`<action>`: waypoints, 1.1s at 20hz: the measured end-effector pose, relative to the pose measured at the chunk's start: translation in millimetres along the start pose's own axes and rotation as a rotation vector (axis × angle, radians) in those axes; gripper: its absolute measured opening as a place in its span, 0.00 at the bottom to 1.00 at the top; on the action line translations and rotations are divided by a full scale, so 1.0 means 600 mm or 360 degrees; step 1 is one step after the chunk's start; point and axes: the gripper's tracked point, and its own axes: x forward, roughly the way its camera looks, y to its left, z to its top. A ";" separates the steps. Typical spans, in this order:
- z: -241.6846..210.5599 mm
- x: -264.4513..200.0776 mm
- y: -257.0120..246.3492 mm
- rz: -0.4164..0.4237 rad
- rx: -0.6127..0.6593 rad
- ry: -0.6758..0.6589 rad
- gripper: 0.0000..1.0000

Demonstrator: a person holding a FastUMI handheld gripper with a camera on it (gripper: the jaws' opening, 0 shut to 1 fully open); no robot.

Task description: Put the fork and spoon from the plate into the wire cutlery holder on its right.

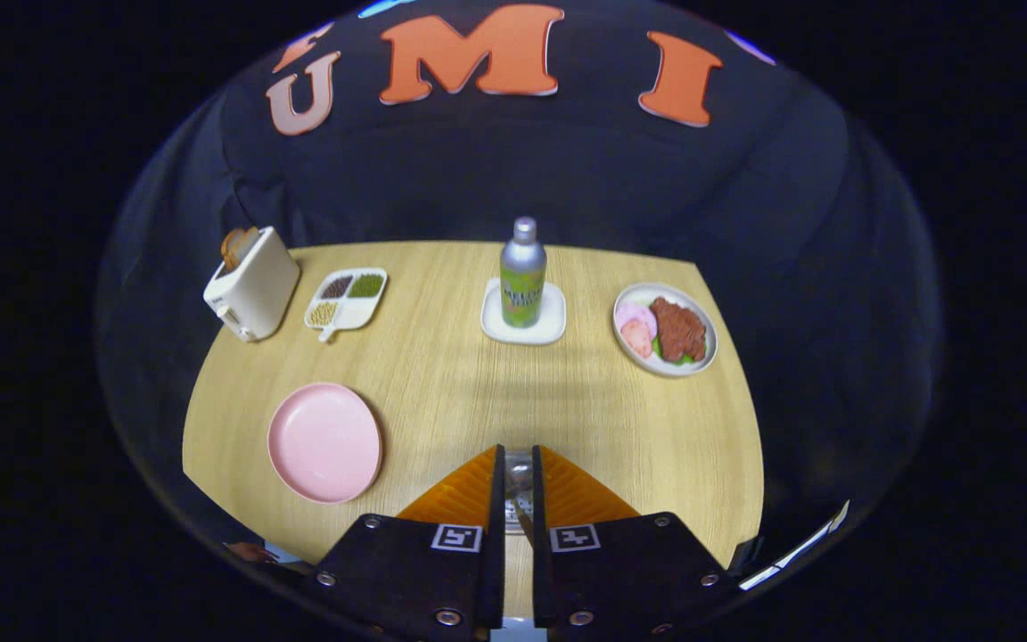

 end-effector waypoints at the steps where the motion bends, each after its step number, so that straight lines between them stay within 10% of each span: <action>1: 0.029 -0.013 -0.003 -0.0028 -0.0006 -0.0104 0.13; 7: 0.182 -0.137 -0.002 -0.0111 -0.0037 -0.0694 0.25; 14: 0.292 -0.245 0.028 -0.0072 0.0004 -0.1166 0.82; 22: 0.341 -0.322 0.047 -0.0102 -0.0080 -0.1518 0.97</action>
